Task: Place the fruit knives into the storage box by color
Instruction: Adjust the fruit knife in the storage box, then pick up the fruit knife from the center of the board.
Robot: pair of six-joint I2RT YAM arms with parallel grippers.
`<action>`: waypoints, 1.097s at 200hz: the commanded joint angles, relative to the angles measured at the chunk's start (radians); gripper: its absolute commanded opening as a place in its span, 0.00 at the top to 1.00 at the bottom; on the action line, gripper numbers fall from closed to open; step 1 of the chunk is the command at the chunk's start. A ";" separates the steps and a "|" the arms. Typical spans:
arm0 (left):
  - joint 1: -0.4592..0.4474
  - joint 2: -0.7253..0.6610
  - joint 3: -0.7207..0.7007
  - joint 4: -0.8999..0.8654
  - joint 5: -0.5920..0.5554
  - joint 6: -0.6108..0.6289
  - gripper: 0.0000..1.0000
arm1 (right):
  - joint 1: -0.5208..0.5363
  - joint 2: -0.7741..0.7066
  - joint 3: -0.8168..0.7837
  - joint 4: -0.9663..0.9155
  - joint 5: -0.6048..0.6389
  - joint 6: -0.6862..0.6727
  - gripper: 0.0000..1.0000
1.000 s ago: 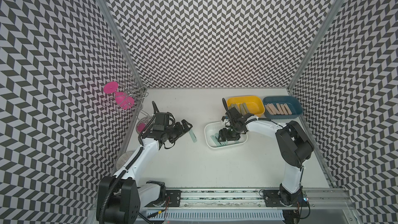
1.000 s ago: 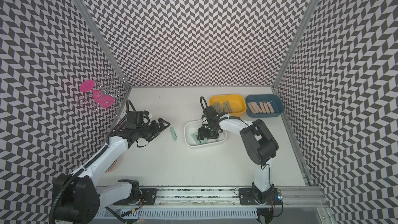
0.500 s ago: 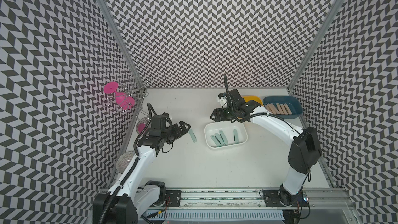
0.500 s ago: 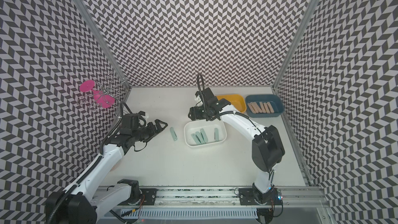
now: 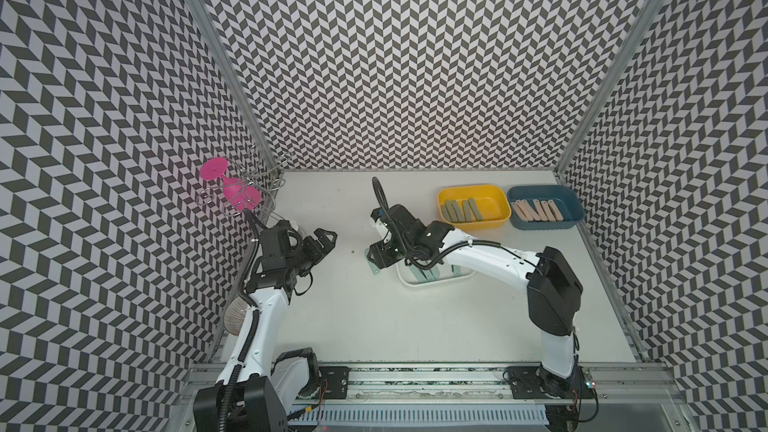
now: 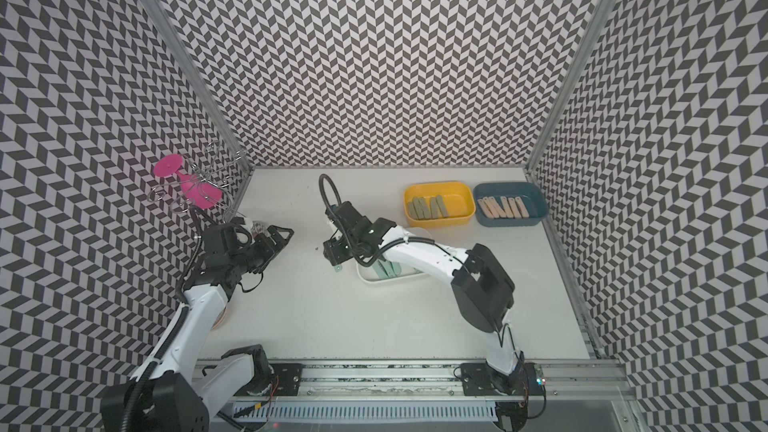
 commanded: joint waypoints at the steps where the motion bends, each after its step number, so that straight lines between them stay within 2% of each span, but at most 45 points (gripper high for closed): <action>1: 0.022 -0.010 0.029 0.030 0.033 0.036 0.00 | 0.036 0.099 0.092 0.042 0.096 0.015 0.44; 52: 0.048 -0.068 0.019 0.007 0.047 0.076 0.00 | 0.050 0.279 0.248 0.032 0.304 -0.002 0.43; 87: 0.060 -0.066 0.010 0.013 0.065 0.080 0.00 | 0.042 0.397 0.350 0.010 0.381 -0.015 0.42; 125: 0.060 -0.066 -0.003 0.030 0.081 0.079 0.00 | 0.020 0.479 0.420 -0.008 0.363 -0.005 0.43; 146: 0.059 -0.063 -0.011 0.036 0.090 0.080 0.00 | 0.011 0.501 0.421 -0.011 0.339 0.008 0.46; 184: 0.059 -0.058 -0.018 0.049 0.108 0.075 0.00 | 0.008 0.507 0.406 -0.043 0.291 0.014 0.53; 219: 0.058 -0.054 -0.021 0.058 0.120 0.070 0.00 | 0.016 0.469 0.329 -0.042 0.258 0.020 0.54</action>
